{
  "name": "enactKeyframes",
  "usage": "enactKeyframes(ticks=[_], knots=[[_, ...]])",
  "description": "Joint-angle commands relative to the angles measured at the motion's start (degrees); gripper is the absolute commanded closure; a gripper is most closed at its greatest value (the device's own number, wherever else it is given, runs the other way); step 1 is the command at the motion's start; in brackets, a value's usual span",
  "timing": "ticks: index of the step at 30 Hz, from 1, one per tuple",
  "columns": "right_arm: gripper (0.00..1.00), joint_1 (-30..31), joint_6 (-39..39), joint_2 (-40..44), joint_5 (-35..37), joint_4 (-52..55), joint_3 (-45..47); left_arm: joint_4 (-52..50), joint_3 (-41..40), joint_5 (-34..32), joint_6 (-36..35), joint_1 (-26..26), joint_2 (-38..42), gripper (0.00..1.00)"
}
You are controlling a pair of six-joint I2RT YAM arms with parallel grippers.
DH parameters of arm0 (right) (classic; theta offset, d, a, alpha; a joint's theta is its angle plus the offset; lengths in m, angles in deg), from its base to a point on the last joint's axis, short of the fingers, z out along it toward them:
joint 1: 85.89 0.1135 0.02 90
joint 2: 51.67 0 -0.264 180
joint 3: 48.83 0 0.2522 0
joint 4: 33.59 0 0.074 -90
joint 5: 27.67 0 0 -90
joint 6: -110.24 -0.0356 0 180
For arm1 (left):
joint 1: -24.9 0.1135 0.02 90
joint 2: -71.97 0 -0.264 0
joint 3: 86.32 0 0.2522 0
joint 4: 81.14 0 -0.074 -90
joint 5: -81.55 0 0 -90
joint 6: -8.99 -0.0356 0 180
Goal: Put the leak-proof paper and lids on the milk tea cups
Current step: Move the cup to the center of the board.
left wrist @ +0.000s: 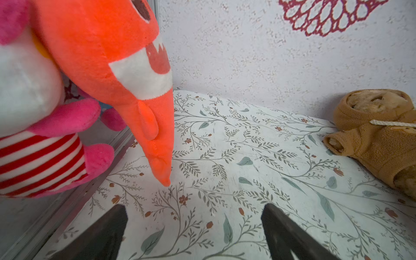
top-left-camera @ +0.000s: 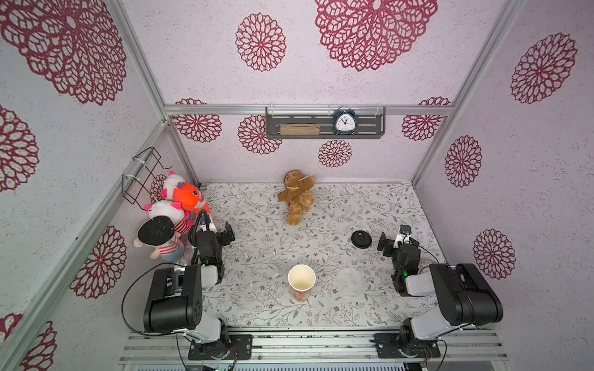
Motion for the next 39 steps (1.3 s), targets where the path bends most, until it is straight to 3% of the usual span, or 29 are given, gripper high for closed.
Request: enactKeyframes(ticks=[1, 39], knots=[[0.01, -0.37, 0.06, 0.18, -0.34, -1.72, -0.76, 0.41, -0.08, 0.30, -1.31, -0.08, -0.56, 0.03], [0.01, -0.46, 0.12, 0.83, -0.84, -0.49, -1.05, 0.42, -0.10, 0.30, -1.33, -0.09, -0.52, 0.03]])
